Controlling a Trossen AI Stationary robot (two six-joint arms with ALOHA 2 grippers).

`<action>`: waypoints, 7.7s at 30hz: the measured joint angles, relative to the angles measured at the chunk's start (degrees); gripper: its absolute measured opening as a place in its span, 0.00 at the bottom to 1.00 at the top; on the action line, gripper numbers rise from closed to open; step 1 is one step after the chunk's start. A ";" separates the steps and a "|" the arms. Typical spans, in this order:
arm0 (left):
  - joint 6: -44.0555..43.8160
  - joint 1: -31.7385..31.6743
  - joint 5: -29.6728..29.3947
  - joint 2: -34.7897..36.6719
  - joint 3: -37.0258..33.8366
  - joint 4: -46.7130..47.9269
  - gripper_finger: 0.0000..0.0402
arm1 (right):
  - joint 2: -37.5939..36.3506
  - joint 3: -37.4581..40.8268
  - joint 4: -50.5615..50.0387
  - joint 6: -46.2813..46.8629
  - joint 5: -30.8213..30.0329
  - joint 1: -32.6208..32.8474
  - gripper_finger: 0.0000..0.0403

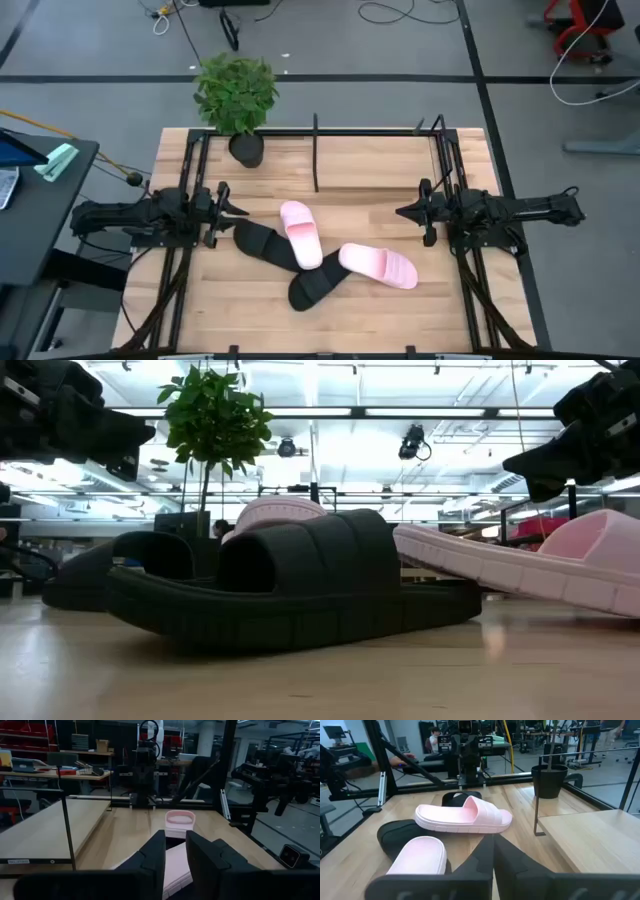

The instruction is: Pick and place slides into the shelf

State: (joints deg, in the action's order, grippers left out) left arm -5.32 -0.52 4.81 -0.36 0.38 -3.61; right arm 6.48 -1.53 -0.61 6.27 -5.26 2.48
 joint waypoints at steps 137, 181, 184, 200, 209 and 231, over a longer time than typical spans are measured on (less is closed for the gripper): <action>-1.44 -0.03 -6.03 -0.02 -0.01 -5.36 0.23 | 4.11 -5.11 7.56 1.43 2.86 0.04 0.04; -14.65 29.55 -24.33 -35.60 16.44 -5.50 0.09 | 41.79 -27.09 -33.54 60.18 -7.04 47.81 0.04; -11.58 30.29 -24.34 -41.13 20.52 -5.28 0.09 | 46.06 -27.09 -33.56 66.52 -7.05 49.27 0.04; -4.49 30.33 -24.36 -51.06 26.84 -4.00 0.08 | 54.52 -27.09 -33.42 91.87 -7.41 52.48 0.08; -4.47 30.28 -24.53 -51.06 26.88 -3.53 0.11 | 57.83 -27.09 -33.64 101.19 -12.91 52.45 0.28; -4.32 30.28 -24.54 -51.04 26.91 -3.23 0.09 | 68.98 -27.11 -27.92 115.54 -16.56 52.39 0.57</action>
State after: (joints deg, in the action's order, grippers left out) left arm -9.64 29.76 -19.73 -51.40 27.29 -6.83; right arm 75.46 -28.64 -28.53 121.81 -21.82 54.87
